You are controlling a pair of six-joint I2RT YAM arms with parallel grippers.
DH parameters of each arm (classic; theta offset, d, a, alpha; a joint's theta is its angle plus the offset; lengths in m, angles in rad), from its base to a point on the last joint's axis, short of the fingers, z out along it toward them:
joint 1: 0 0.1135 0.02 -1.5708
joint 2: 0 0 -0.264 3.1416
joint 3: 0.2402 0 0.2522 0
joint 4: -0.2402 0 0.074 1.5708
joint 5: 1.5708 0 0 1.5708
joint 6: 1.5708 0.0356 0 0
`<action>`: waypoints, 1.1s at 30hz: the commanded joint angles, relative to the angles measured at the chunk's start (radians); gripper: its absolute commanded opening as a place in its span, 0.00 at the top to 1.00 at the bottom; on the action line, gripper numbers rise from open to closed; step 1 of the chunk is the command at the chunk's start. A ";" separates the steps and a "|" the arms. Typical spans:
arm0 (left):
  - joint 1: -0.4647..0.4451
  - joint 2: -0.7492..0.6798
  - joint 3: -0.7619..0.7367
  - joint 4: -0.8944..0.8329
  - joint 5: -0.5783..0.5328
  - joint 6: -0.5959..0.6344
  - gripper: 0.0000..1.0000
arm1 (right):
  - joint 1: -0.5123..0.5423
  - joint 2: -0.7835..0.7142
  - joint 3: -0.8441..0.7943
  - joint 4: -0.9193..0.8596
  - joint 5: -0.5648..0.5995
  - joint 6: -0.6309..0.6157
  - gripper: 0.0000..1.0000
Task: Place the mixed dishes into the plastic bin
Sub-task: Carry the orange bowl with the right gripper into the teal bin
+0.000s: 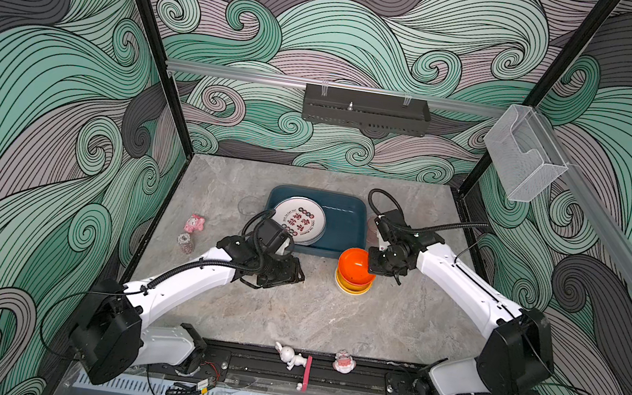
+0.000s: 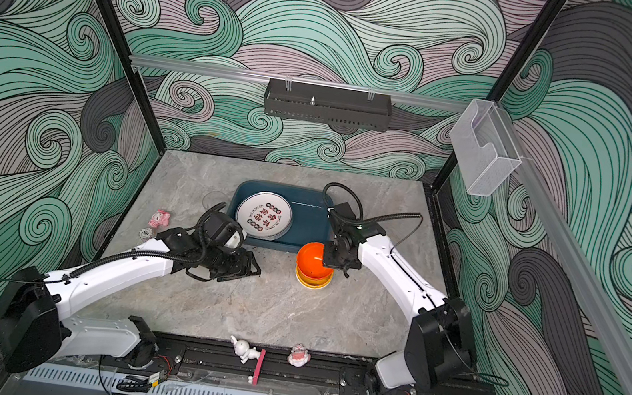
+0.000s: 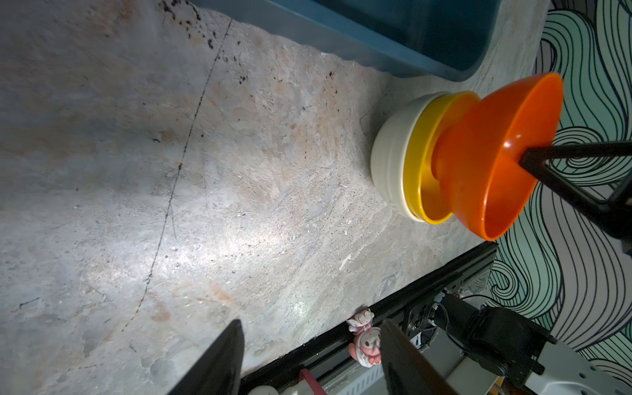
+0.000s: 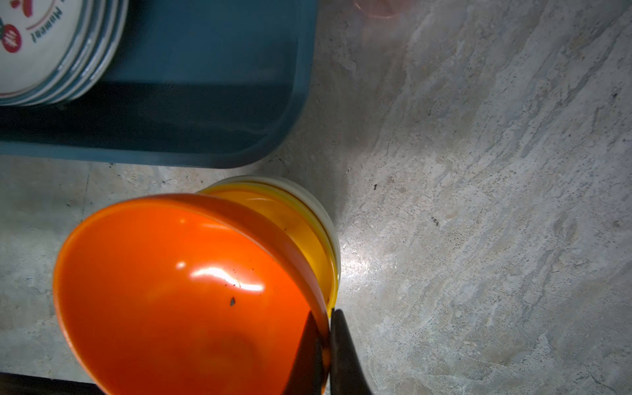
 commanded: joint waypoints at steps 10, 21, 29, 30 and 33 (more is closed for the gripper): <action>0.009 -0.063 0.054 -0.050 -0.097 0.006 0.32 | -0.007 0.114 0.258 -0.042 0.005 -0.020 1.00; 0.029 -0.112 0.024 -0.049 -0.127 0.012 0.32 | -0.057 0.392 0.553 -0.043 -0.017 0.001 1.00; 0.035 -0.119 0.001 -0.050 -0.122 0.003 0.31 | -0.099 0.571 0.716 -0.043 -0.016 0.025 1.00; 0.035 -0.119 -0.002 -0.051 -0.121 0.000 0.31 | -0.105 0.592 0.735 -0.043 -0.016 0.027 1.00; 0.036 -0.119 -0.009 -0.053 -0.119 -0.007 0.31 | -0.116 0.648 0.793 -0.050 -0.011 0.027 1.00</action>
